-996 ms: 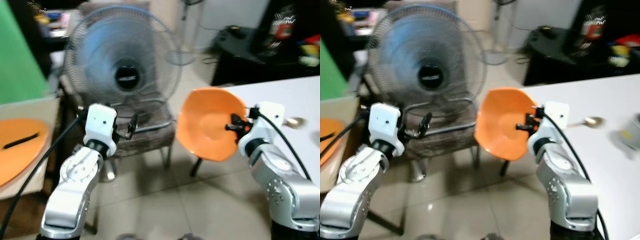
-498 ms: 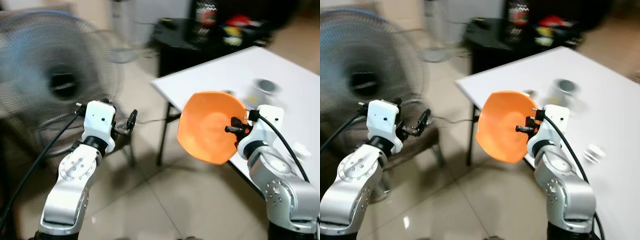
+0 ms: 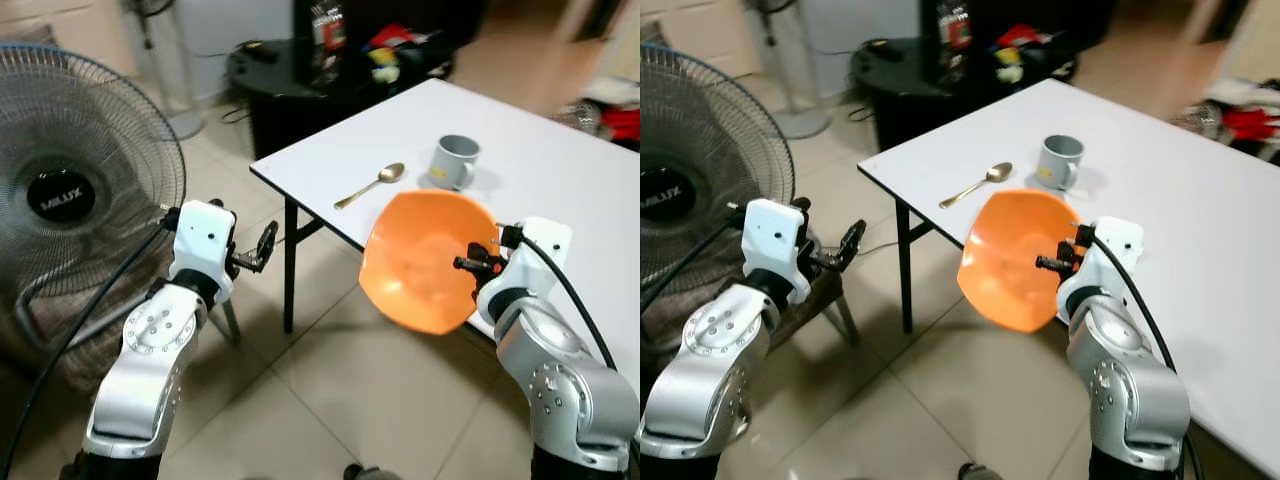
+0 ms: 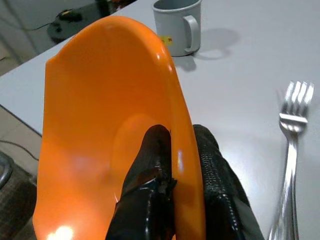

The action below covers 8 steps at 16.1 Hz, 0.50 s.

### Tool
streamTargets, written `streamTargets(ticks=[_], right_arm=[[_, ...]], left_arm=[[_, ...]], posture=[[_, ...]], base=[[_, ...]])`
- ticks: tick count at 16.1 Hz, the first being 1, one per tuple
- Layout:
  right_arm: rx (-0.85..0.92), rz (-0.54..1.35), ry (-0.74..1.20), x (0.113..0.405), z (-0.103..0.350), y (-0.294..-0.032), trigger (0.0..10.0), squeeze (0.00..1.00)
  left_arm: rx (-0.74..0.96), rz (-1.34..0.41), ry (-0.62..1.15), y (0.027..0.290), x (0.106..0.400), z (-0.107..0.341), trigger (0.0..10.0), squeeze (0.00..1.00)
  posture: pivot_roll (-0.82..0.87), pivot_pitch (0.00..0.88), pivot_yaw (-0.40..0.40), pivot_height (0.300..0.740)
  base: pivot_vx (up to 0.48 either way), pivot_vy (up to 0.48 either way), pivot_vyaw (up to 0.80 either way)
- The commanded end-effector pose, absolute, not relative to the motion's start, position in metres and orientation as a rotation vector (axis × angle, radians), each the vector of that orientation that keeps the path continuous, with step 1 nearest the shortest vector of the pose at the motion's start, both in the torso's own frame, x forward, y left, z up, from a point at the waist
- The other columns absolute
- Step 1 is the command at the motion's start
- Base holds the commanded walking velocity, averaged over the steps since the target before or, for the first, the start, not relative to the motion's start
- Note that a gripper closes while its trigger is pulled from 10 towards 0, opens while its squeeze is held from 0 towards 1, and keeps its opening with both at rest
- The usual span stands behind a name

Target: Setting the table

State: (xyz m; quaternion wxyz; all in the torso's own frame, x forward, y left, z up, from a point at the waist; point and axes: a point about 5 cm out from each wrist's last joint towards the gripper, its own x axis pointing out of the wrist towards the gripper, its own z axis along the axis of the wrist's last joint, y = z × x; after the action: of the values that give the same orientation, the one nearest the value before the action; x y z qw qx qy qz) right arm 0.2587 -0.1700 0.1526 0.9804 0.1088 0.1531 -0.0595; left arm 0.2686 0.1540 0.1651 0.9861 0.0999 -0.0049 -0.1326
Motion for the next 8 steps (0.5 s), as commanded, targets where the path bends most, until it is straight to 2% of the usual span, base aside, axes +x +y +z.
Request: streamTargets(ticks=[1,4,7,8], right_arm=[[0.230,-0.111,0.274,0.2598,0.1610,-0.1684,10.0,0.00],[0.244,-0.116,0.272,0.2603,0.1627,-0.1693,10.0,0.00],[0.294,-0.134,0.261,0.2633,0.1654,-0.1712,10.0,0.00],[0.305,-0.131,0.246,0.2644,0.1678,-0.1716,10.0,0.00]], left_arm=[[0.204,-0.257,-0.008,0.1556,0.2706,0.1646,10.0,0.00],[0.200,-0.271,-0.014,0.1526,0.2710,0.1666,10.0,0.00],[0.188,-0.247,-0.013,0.1537,0.2713,0.1665,10.0,0.00],[0.186,-0.253,-0.011,0.1542,0.2708,0.1664,10.0,0.00]], posture=[[0.08,0.000,0.012,0.740],[0.09,0.000,0.006,0.740],[0.09,0.000,0.006,0.740],[0.09,0.000,0.004,0.740]], base=[[0.000,0.319,-0.75],[0.000,0.315,-0.75],[0.000,0.000,-0.71],[0.000,0.000,0.00]])
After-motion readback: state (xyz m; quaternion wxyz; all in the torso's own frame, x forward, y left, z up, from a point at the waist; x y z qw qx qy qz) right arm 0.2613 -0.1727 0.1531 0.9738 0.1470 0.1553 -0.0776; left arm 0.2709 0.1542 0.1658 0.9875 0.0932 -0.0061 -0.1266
